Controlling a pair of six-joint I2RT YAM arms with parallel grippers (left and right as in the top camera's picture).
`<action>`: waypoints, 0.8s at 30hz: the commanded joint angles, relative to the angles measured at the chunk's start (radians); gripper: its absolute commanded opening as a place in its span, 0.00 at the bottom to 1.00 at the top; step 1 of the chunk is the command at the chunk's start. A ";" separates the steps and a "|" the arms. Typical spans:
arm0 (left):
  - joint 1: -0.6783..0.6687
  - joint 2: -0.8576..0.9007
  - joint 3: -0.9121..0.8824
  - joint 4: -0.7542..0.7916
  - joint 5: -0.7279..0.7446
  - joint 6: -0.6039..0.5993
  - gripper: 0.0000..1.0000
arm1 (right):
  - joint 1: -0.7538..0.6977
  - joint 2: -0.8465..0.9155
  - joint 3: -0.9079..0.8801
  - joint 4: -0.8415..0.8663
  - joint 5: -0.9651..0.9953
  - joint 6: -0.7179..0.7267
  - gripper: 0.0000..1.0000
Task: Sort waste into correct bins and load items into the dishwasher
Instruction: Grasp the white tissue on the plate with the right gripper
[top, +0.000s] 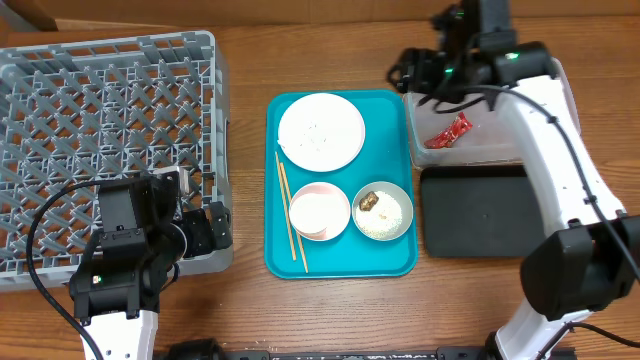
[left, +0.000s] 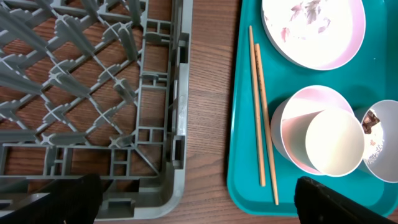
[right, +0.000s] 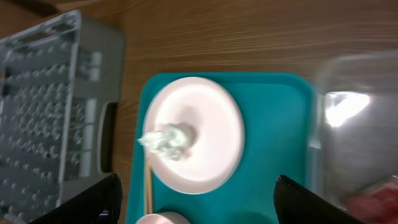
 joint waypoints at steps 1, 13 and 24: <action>0.006 0.000 0.026 0.009 0.016 0.016 1.00 | 0.130 0.019 -0.002 0.047 0.062 -0.018 0.81; 0.006 0.000 0.026 0.009 0.015 0.016 1.00 | 0.353 0.253 -0.003 0.177 0.357 0.079 0.87; 0.005 0.000 0.026 0.007 0.016 0.016 1.00 | 0.357 0.406 -0.003 0.230 0.313 0.171 0.52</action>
